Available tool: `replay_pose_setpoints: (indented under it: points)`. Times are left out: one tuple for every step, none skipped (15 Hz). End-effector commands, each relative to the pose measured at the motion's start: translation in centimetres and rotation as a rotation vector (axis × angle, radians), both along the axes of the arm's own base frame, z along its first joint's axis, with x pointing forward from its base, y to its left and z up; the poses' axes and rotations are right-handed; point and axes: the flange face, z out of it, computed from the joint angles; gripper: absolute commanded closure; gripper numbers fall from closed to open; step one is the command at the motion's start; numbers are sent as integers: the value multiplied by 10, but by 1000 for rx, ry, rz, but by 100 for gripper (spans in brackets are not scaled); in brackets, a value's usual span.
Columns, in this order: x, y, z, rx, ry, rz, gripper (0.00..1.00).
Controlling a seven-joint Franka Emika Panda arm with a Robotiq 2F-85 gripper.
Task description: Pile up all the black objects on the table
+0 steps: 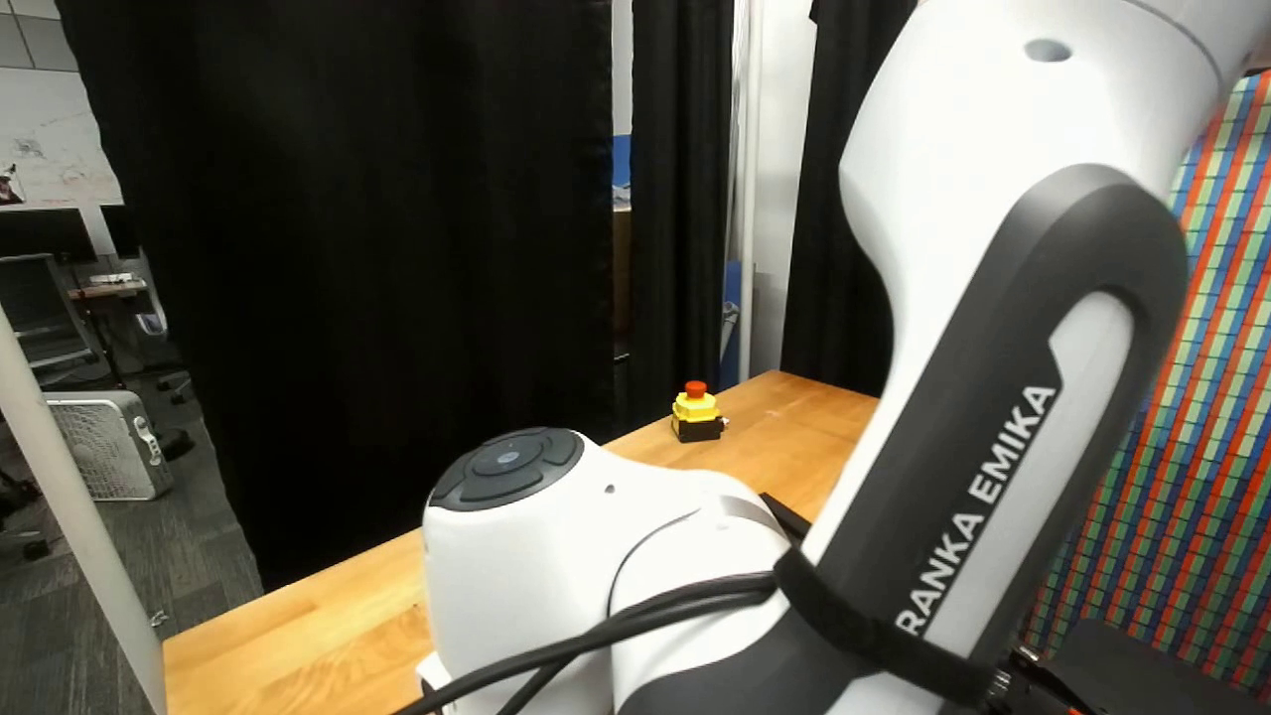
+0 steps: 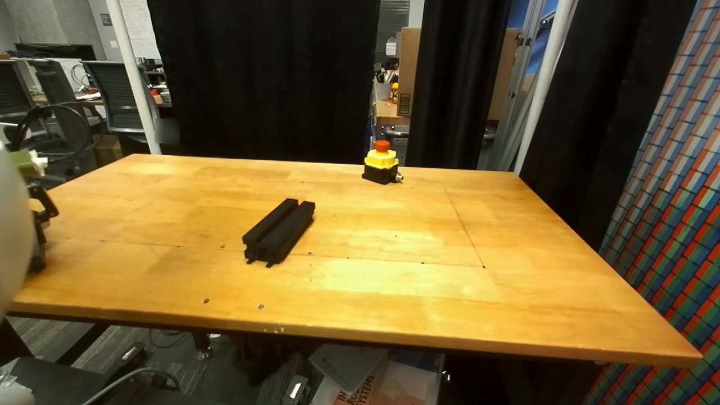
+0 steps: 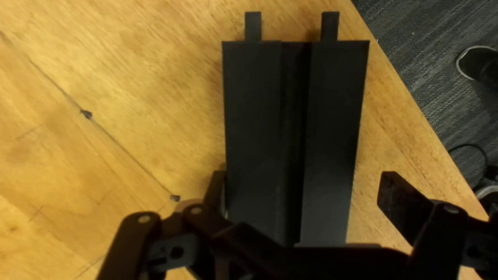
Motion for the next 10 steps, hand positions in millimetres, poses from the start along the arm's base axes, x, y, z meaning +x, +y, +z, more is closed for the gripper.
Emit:
replay_pose_setpoints:
  points:
    - [3,3,-2,19,-16,-9,0]
    - [4,3,-4,20,-13,-8,0]
    - [5,3,-5,20,-13,-11,0]
    - [6,2,-7,19,-12,-11,0]
    - [6,1,-9,17,-12,-14,0]
    - [7,1,-11,13,-16,-17,0]
    - [7,0,-12,11,-14,-17,0]
    - [7,0,-13,10,-17,-18,0]
    - [7,0,-12,10,-18,-18,0]
    - [7,0,-12,9,-19,-18,0]
